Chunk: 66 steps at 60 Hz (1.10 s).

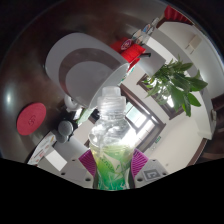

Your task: Pour water

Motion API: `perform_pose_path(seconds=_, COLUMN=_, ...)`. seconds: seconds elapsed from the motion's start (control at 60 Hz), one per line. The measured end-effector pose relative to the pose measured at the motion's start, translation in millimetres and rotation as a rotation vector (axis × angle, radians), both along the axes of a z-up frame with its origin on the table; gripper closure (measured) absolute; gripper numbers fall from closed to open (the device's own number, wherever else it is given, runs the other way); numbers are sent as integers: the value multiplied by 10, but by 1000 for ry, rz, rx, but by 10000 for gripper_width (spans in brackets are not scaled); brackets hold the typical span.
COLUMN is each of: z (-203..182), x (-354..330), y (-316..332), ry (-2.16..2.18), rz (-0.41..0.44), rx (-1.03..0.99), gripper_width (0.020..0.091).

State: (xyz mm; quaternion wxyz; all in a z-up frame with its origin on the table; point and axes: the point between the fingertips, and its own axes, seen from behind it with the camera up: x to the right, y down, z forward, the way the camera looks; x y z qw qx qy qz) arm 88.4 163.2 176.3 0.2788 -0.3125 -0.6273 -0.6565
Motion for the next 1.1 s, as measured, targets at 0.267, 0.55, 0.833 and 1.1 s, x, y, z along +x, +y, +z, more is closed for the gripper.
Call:
perform_pose_path(seconds=0.267, z=36, x=175, y=-188, ry=514, rz=-45, rx=-51, gripper_width=695)
perform_pose_path(seconds=0.55, z=-232, x=154, y=-373, ry=1668, rz=-100, rx=-247, gripper_width=694)
perform_pose_path(seconds=0.833, z=-431, x=261, y=-265, ry=2291, rz=-80, rx=-282, gripper_width=695)
perform_pose_path(seconds=1.1, z=-615, x=341, y=-175, ry=2298, rz=-31, rx=-213, gripper_width=685)
